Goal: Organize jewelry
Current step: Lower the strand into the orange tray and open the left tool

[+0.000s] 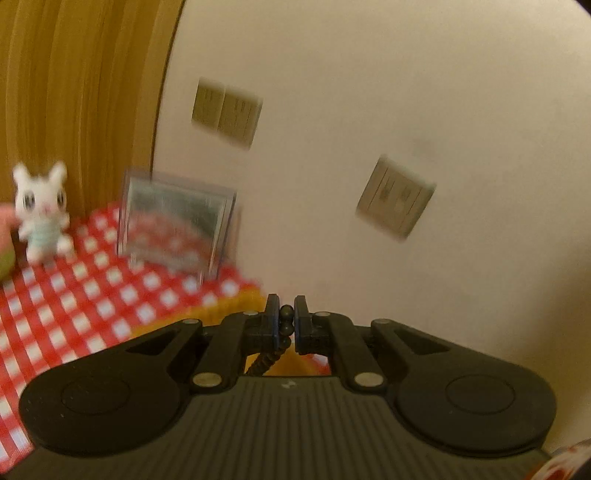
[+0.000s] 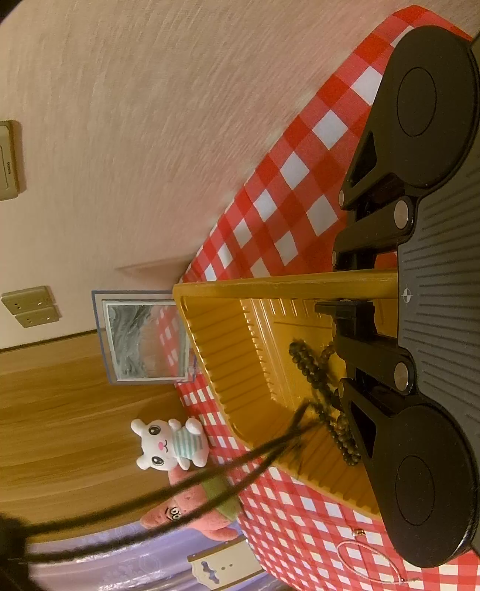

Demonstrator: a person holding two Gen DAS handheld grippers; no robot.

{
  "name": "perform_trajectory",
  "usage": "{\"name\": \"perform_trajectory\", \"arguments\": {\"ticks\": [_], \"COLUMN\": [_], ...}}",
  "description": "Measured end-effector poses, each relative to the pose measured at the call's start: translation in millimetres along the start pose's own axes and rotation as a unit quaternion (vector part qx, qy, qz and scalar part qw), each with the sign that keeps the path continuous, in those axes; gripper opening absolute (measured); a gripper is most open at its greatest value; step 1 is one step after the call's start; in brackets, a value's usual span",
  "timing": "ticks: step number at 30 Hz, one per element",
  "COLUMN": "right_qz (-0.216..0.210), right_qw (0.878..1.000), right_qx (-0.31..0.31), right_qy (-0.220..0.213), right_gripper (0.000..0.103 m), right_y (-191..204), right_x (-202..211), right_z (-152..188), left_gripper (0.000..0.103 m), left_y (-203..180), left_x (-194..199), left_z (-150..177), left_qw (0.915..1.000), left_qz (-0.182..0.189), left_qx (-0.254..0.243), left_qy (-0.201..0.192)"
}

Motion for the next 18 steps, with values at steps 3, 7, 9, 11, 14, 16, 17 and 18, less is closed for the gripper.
{"name": "perform_trajectory", "arguments": {"ticks": [3, 7, 9, 11, 14, 16, 17, 18], "right_qz": [0.0, 0.0, 0.0, 0.0, 0.0, 0.0, 0.0, 0.0], "right_qw": [1.0, 1.0, 1.0, 1.0, 1.0, 1.0, 1.0, 1.0], "right_qx": [0.0, -0.001, -0.002, -0.002, -0.002, -0.002, -0.002, -0.002], "right_qy": [0.0, 0.001, 0.001, 0.001, 0.001, 0.002, 0.002, 0.002], "right_gripper": [0.006, 0.006, 0.006, 0.006, 0.006, 0.006, 0.006, 0.006], "right_y": [0.0, -0.6, -0.5, -0.6, -0.5, -0.6, -0.5, -0.4], "right_x": [0.1, -0.8, -1.1, -1.2, -1.3, -1.3, -1.4, -1.3], "right_z": [0.8, 0.9, 1.5, 1.5, 1.5, 1.4, 1.5, 1.4], "left_gripper": [0.006, 0.006, 0.006, 0.006, 0.006, 0.006, 0.006, 0.006], "left_y": [8.9, 21.7, 27.9, 31.6, 37.5, 40.9, 42.0, 42.3], "left_x": [-24.2, -53.1, -65.7, -75.9, -89.2, -96.7, -99.7, -102.5], "left_z": [22.4, 55.0, 71.1, 85.5, 104.5, 116.0, 120.8, 125.0], "left_qw": [0.9992, 0.9964, 0.9944, 0.9925, 0.9892, 0.9873, 0.9866, 0.9861], "left_qz": [-0.004, -0.005, -0.012, -0.022, -0.033, -0.039, -0.043, -0.049], "left_qx": [0.011, 0.031, 0.04, 0.044, 0.053, 0.059, 0.058, 0.055], "left_qy": [0.038, 0.078, 0.097, 0.112, 0.132, 0.143, 0.146, 0.149]}}
Point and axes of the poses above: each gripper's, at about its wrist camera, not at the fingertips, and x roughly against the way its jaws point, y to its left, z to its underside, the point moved 3 cm from there along -x, roughly the way its jaws point, and after that the axes turned 1 degree about y, right-handed, at the moved point
